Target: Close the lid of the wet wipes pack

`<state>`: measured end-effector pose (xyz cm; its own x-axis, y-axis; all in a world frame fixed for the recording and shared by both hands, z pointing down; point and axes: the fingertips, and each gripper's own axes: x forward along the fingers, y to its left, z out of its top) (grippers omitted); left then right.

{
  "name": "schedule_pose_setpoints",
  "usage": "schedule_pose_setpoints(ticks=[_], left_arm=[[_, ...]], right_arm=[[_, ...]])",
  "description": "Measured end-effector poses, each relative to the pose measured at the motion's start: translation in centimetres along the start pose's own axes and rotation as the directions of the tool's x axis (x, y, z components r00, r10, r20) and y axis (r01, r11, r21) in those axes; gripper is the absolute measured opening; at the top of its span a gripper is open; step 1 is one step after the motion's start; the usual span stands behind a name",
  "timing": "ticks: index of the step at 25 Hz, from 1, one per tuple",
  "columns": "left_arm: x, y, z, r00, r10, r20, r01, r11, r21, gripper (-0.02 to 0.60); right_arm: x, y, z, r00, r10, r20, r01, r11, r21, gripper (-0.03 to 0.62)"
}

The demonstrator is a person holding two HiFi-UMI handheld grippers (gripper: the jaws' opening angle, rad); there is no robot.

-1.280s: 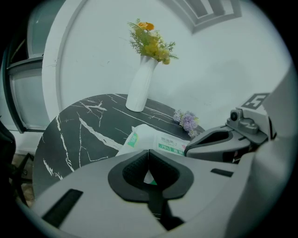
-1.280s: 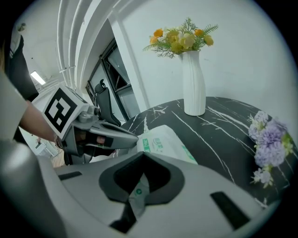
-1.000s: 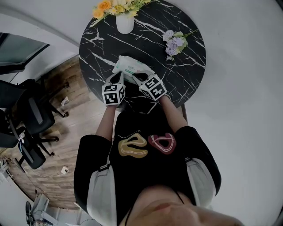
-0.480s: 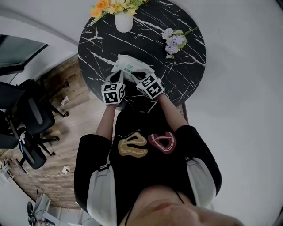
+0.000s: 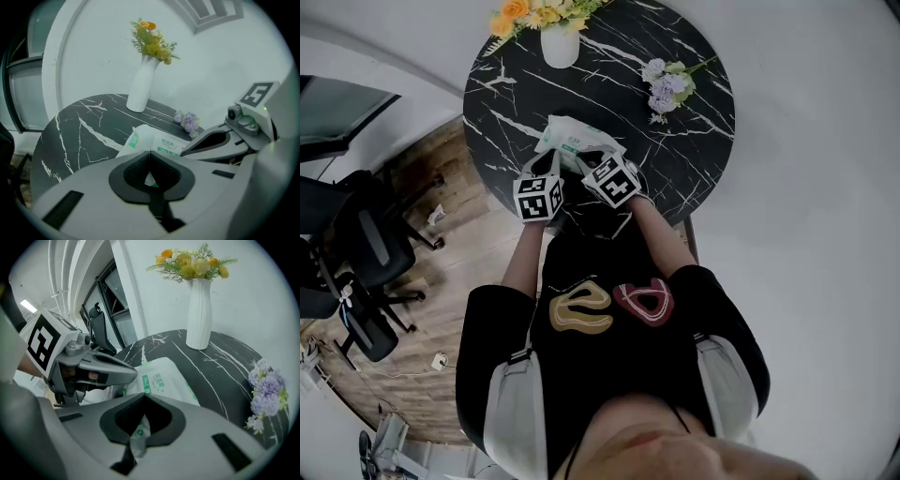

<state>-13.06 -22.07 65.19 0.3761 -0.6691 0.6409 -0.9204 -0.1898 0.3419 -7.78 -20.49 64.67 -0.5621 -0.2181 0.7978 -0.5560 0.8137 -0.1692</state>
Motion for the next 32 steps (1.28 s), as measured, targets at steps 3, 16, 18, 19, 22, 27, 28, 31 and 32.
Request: schedule_pose_setpoints(ticks=[3,16,18,19,22,27,28,31,32], left_arm=[[0.0,0.0,0.0,1.000,0.002,0.001,-0.002,1.000,0.000,0.018],[0.0,-0.1,-0.1,1.000,0.005,0.004,-0.005,1.000,0.000,0.018],[0.0,-0.1,0.0,1.000,0.006,0.005,-0.006,1.000,-0.002,0.018],[0.0,-0.1,0.0,1.000,0.008,0.008,-0.008,1.000,-0.004,0.018],[-0.4,-0.1,0.1,0.999,0.020,0.026,-0.020,1.000,-0.011,0.018],[-1.4,-0.3,0.4,0.997,0.033,0.069,-0.033,0.999,-0.005,0.020],[-1.7,-0.4,0.6,0.996,0.031,0.081,-0.031,1.000,-0.004,0.020],[-2.8,-0.9,1.3,0.992,0.016,0.124,-0.017,1.000,0.000,0.020],[-3.1,-1.1,1.5,0.990,0.005,0.139,-0.006,1.000,0.004,0.020]], right_arm=[[0.0,0.1,0.1,0.999,-0.018,-0.034,0.017,0.999,-0.030,0.011],[0.2,0.1,0.3,0.992,-0.030,-0.124,0.021,0.997,-0.069,0.011],[0.2,0.0,0.3,0.993,-0.032,-0.114,0.026,0.998,-0.055,0.011],[0.2,0.0,0.2,0.994,-0.028,-0.107,0.025,0.999,-0.028,0.011],[0.2,-0.3,-0.1,0.997,0.012,-0.083,-0.003,0.994,0.109,0.011],[-0.8,-0.3,1.1,0.998,0.032,0.058,-0.045,0.970,0.238,0.015],[-1.2,0.0,1.5,0.995,0.031,0.094,-0.054,0.967,0.251,0.019],[-2.2,1.1,1.9,0.990,0.027,0.138,-0.059,0.970,0.236,0.034],[-2.6,1.4,2.0,0.988,0.019,0.151,-0.053,0.973,0.225,0.034]])
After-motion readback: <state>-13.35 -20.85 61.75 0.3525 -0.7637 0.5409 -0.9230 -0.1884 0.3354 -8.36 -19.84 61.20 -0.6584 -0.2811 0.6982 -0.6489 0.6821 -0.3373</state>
